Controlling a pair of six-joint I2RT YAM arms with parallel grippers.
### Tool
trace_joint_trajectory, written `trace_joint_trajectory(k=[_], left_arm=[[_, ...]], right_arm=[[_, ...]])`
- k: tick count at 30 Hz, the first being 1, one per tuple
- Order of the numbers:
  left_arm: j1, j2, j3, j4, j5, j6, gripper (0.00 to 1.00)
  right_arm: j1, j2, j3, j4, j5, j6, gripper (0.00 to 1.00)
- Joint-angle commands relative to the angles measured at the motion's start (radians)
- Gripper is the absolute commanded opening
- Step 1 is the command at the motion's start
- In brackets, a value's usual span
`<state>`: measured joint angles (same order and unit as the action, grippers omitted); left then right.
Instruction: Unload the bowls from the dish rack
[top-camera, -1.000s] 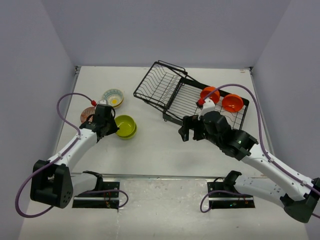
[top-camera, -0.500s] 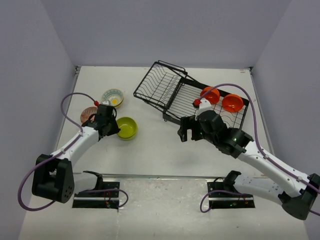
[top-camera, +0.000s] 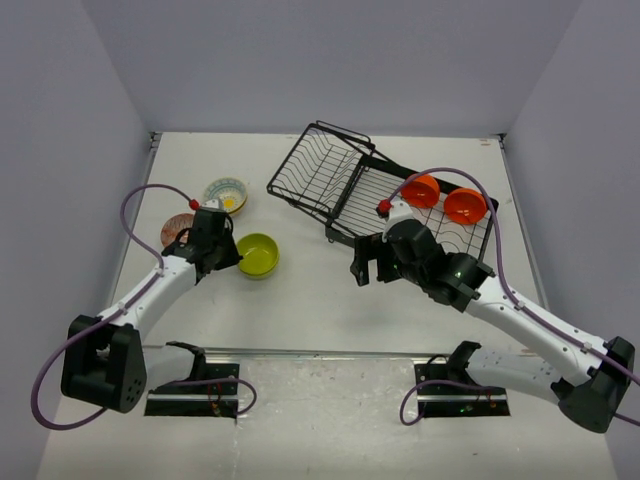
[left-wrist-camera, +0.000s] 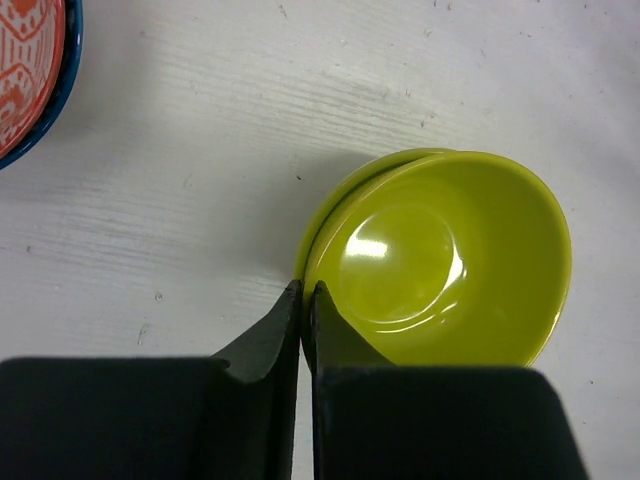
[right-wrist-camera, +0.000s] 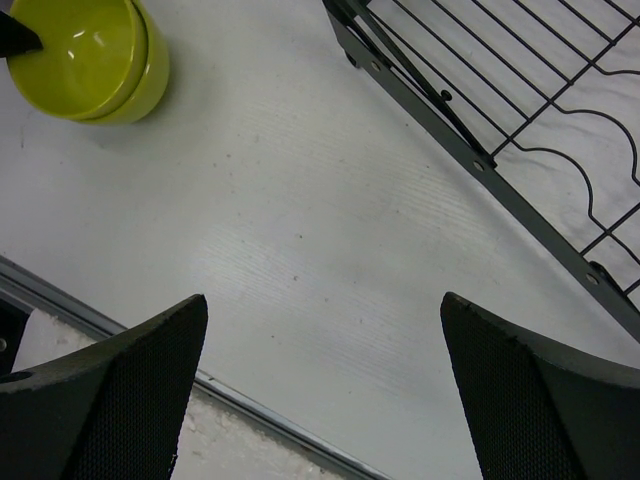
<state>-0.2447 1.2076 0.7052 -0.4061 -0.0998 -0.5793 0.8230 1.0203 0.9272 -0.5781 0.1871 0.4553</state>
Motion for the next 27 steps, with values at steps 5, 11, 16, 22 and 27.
trace_joint_trajectory(k=[5, 11, 16, 22, 27], left_arm=[[-0.01, -0.045, -0.001, 0.021, -0.018, 0.01, 0.24], [-0.03, -0.101, 0.022, -0.029, -0.021, 0.004, 0.98], [-0.07, -0.251, 0.115, -0.164, -0.061, 0.002, 1.0], [-0.107, -0.468, 0.321, -0.316, -0.135, 0.105, 1.0], [-0.107, -0.617, 0.246, -0.303, -0.355, 0.18, 1.0]], right_arm=[[-0.008, 0.0, 0.015, 0.037, -0.008, -0.013, 0.99], [-0.031, 0.059, 0.051, 0.047, 0.035, -0.049, 0.99], [-0.14, 0.144, 0.145, 0.044, 0.097, -0.093, 0.99], [-0.239, 0.271, 0.21, 0.131, 0.477, -0.341, 0.99], [-0.271, 0.36, 0.092, 0.486, 0.612, -0.821, 0.99]])
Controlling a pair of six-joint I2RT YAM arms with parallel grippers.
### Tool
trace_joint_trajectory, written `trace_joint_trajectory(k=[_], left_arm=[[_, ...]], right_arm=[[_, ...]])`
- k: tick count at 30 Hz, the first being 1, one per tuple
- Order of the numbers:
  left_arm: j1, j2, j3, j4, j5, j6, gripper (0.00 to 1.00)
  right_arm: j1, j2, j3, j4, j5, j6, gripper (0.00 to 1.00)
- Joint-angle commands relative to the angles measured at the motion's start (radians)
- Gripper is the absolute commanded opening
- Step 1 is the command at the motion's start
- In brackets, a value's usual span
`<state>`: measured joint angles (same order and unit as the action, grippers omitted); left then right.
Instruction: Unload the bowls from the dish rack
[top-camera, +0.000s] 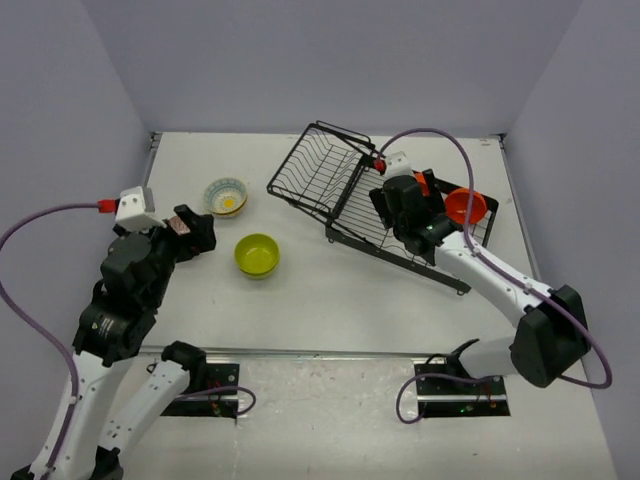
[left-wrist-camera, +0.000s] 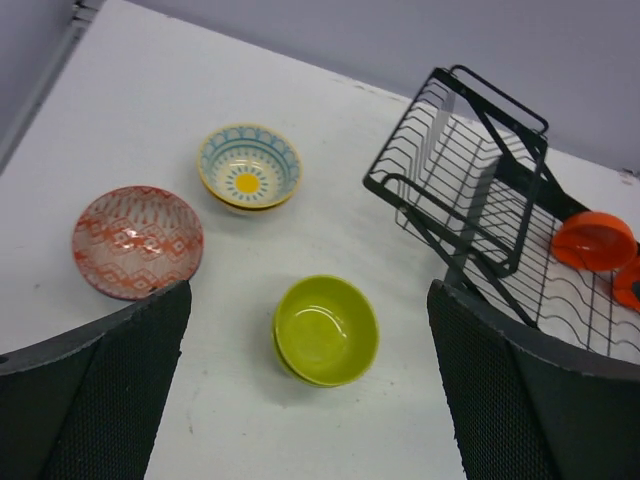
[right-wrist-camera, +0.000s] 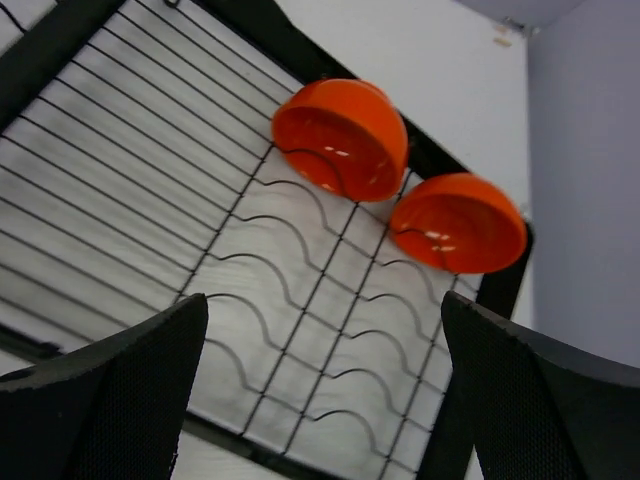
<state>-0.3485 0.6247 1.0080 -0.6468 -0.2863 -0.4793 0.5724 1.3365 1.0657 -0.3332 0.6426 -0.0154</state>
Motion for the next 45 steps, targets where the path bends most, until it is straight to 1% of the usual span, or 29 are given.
trace_joint_trajectory(k=[1, 2, 3, 4, 6, 8, 10, 12, 13, 15, 16, 17, 20, 21, 26, 30, 32, 35, 36, 37, 39, 45], left_arm=[[-0.01, -0.045, -0.11, -0.048, -0.2, 0.056, 1.0], [-0.015, -0.055, -0.13, -0.041, -0.217, 0.039, 1.0], [-0.018, -0.078, -0.15, -0.033, -0.209, 0.025, 1.0], [-0.018, -0.091, -0.19, 0.005, -0.209, 0.019, 1.0], [-0.017, -0.088, -0.175, -0.002, -0.22, 0.024, 1.0], [-0.017, -0.089, -0.183, -0.008, -0.228, 0.018, 1.0], [-0.017, -0.088, -0.192, 0.016, -0.171, 0.033, 1.0], [-0.017, -0.077, -0.192, 0.018, -0.165, 0.033, 1.0], [-0.017, -0.076, -0.19, 0.016, -0.165, 0.033, 1.0], [-0.017, -0.075, -0.193, 0.022, -0.149, 0.036, 1.0], [-0.017, -0.074, -0.195, 0.025, -0.145, 0.038, 1.0], [-0.017, -0.072, -0.195, 0.026, -0.145, 0.039, 1.0], [-0.017, -0.071, -0.197, 0.03, -0.136, 0.044, 1.0], [-0.017, -0.066, -0.195, 0.03, -0.134, 0.044, 1.0], [-0.017, -0.056, -0.194, 0.03, -0.131, 0.045, 1.0], [-0.017, -0.057, -0.195, 0.03, -0.131, 0.045, 1.0], [-0.017, -0.057, -0.194, 0.03, -0.129, 0.045, 1.0], [-0.017, -0.045, -0.194, 0.032, -0.128, 0.047, 1.0], [-0.017, -0.043, -0.194, 0.03, -0.128, 0.047, 1.0], [-0.017, -0.042, -0.194, 0.03, -0.128, 0.047, 1.0], [-0.017, -0.045, -0.194, 0.03, -0.128, 0.047, 1.0], [-0.017, -0.036, -0.192, 0.03, -0.126, 0.048, 1.0]], right_arm=[[-0.029, 0.058, -0.076, 0.322, 0.131, -0.473, 0.99], [-0.038, 0.088, -0.091, 0.376, 0.09, -0.538, 0.99], [-0.06, 0.107, -0.11, 0.426, 0.082, -0.599, 0.99], [-0.075, 0.153, -0.137, 0.527, 0.078, -0.703, 0.99], [-0.123, 0.205, -0.138, 0.58, 0.071, -0.756, 0.99], [-0.157, 0.275, -0.11, 0.579, 0.043, -0.774, 0.99], [-0.192, 0.32, -0.09, 0.631, 0.034, -0.826, 0.99], [-0.216, 0.39, -0.082, 0.693, 0.041, -0.886, 0.99], [-0.226, 0.415, -0.07, 0.756, 0.049, -0.938, 0.99], [-0.247, 0.482, -0.047, 0.796, 0.057, -0.977, 0.99], [-0.252, 0.504, -0.047, 0.859, 0.058, -1.029, 0.98], [-0.253, 0.527, -0.047, 0.908, 0.065, -1.058, 0.93], [-0.253, 0.596, -0.039, 1.008, 0.072, -1.121, 0.83], [-0.255, 0.605, -0.035, 1.016, 0.069, -1.123, 0.76], [-0.259, 0.613, -0.03, 1.017, 0.042, -1.094, 0.62], [-0.264, 0.619, -0.027, 1.016, 0.037, -1.091, 0.46], [-0.263, 0.619, -0.03, 1.013, 0.038, -1.081, 0.45], [-0.266, 0.625, -0.036, 1.011, 0.037, -1.075, 0.38], [-0.266, 0.628, -0.035, 1.011, 0.038, -1.075, 0.25], [-0.266, 0.632, -0.035, 1.011, 0.04, -1.074, 0.22], [-0.266, 0.636, -0.032, 1.011, 0.048, -1.065, 0.22], [-0.266, 0.632, -0.044, 1.011, 0.057, -1.045, 0.13]])
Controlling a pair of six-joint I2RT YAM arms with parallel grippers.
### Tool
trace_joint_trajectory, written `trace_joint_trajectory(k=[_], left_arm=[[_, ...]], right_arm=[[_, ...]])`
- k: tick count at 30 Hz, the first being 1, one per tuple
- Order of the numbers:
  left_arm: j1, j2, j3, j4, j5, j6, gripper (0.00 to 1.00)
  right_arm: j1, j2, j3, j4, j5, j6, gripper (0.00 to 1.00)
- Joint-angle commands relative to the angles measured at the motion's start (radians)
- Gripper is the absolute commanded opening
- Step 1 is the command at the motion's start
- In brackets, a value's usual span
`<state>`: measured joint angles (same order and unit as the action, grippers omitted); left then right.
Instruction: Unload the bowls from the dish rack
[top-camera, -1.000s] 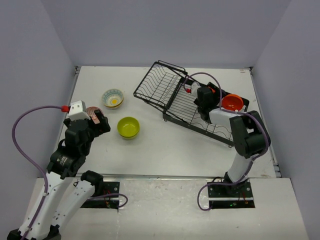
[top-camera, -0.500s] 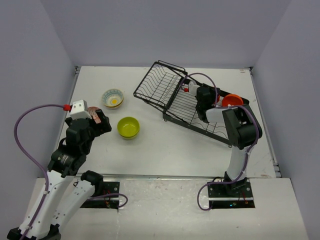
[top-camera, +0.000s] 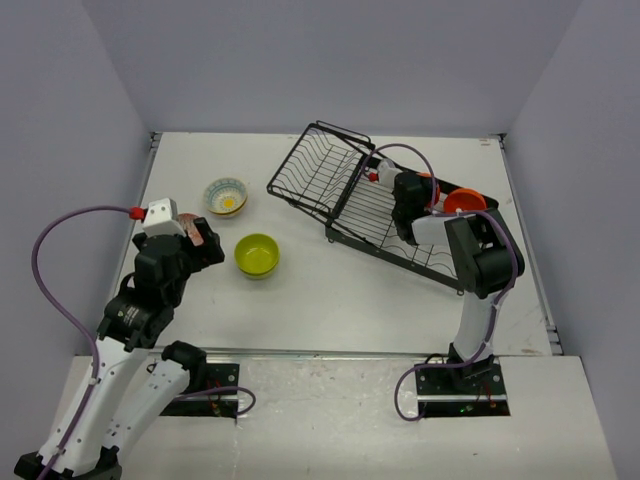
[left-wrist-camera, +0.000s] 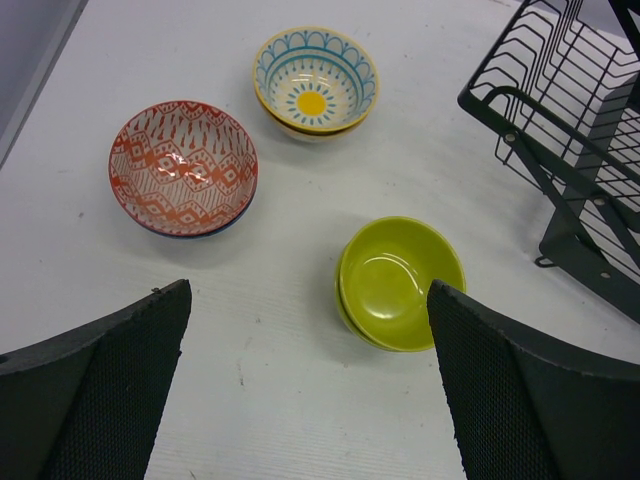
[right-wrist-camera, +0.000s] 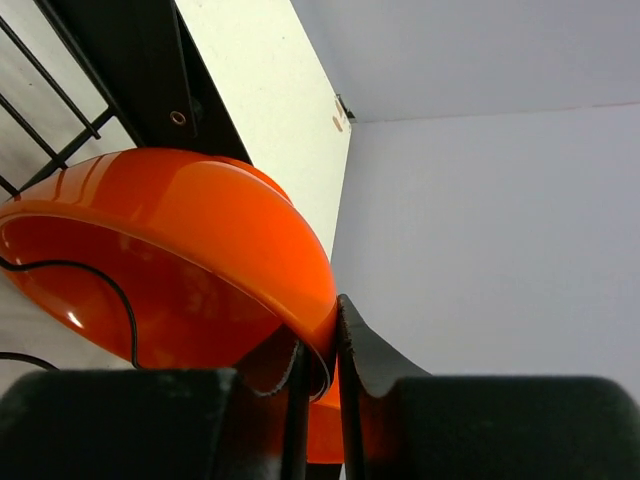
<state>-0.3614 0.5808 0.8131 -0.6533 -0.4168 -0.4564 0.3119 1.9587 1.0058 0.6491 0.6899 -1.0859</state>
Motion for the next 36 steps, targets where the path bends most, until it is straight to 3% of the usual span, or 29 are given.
trace_joint_trajectory(k=[1, 4, 15, 29, 36], left_arm=[[-0.004, 0.005, 0.003, 0.037, 0.004, 0.024, 1.0], [-0.004, 0.001, 0.003, 0.038, 0.006, 0.025, 1.0], [0.004, -0.012, 0.004, 0.037, 0.001, 0.028, 1.0], [0.044, -0.024, 0.004, 0.038, 0.001, 0.03, 1.0], [0.047, -0.018, 0.004, 0.038, 0.0, 0.03, 1.0]], right_arm=[[-0.005, 0.009, 0.014, 0.03, 0.011, 0.027, 0.09], [-0.005, 0.008, 0.016, 0.04, 0.017, 0.029, 0.0], [-0.007, -0.011, 0.019, 0.147, 0.085, 0.024, 0.0], [-0.016, -0.033, 0.007, 0.436, 0.18, -0.018, 0.0], [-0.017, -0.081, 0.025, 0.445, 0.206, 0.015, 0.0]])
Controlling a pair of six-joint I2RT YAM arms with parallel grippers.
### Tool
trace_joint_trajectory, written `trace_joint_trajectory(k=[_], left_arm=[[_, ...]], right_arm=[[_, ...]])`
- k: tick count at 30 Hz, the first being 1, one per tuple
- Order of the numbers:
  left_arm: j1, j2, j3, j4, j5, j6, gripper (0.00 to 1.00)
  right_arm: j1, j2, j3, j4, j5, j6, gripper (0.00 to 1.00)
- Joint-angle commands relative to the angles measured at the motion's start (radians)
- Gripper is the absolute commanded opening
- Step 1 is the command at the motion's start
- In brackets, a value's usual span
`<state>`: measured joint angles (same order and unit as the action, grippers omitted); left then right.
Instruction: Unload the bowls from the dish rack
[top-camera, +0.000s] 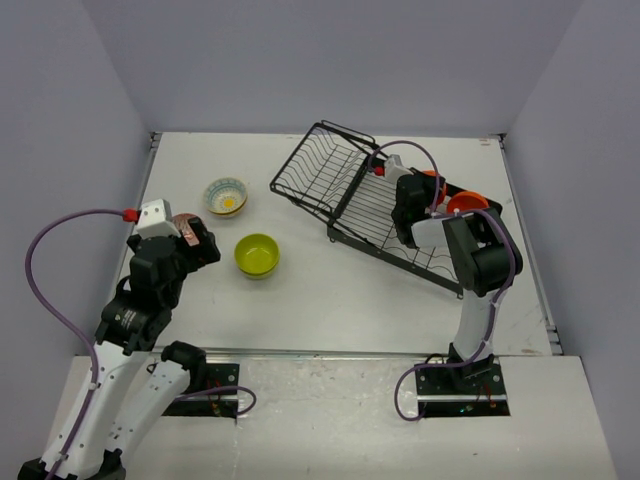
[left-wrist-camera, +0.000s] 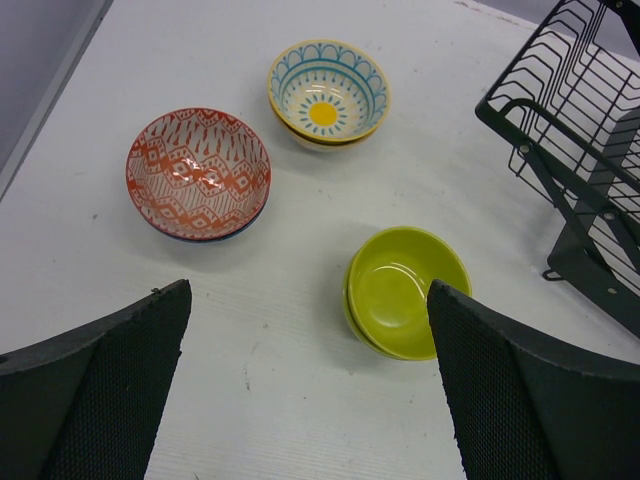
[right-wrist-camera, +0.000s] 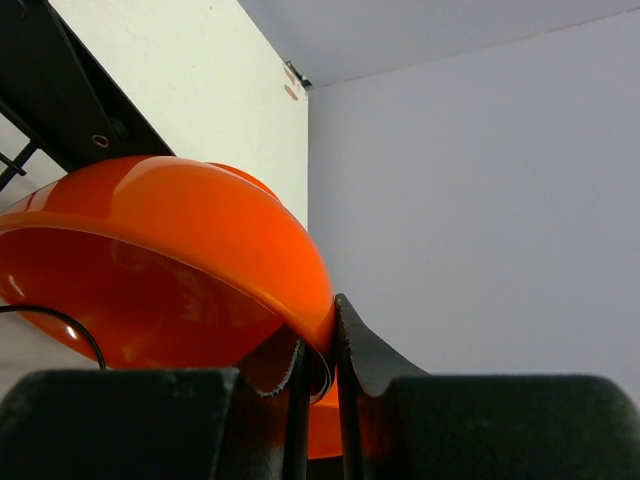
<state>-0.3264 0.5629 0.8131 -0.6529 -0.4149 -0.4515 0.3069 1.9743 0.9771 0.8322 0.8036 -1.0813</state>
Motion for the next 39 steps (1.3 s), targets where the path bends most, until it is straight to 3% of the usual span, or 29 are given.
trace_joint_trajectory(k=[1, 9, 12, 16, 22, 27, 39], left_arm=[[0.013, 0.0, 0.004, 0.038, -0.002, 0.025, 1.0], [0.021, 0.015, 0.005, 0.038, -0.001, 0.025, 1.0], [0.024, 0.017, 0.004, 0.039, 0.001, 0.027, 1.0], [0.027, 0.026, 0.001, 0.05, 0.01, 0.031, 1.0], [0.029, 0.037, 0.004, 0.047, 0.01, 0.033, 1.0], [0.03, 0.032, 0.004, 0.048, 0.013, 0.033, 1.0], [0.03, 0.02, 0.003, 0.052, 0.015, 0.034, 1.0]], right_arm=[[-0.012, -0.098, 0.06, 0.262, 0.095, 0.015, 0.0], [-0.011, -0.074, 0.063, 0.294, 0.105, 0.034, 0.0], [-0.009, -0.026, 0.04, 0.437, 0.12, -0.047, 0.0], [0.006, 0.093, 0.087, 0.827, 0.167, -0.332, 0.0], [0.012, 0.124, 0.045, 0.806, 0.154, -0.258, 0.0], [0.012, 0.155, 0.066, 0.818, 0.151, -0.298, 0.0], [0.014, 0.002, 0.094, 0.82, 0.196, -0.264, 0.0]])
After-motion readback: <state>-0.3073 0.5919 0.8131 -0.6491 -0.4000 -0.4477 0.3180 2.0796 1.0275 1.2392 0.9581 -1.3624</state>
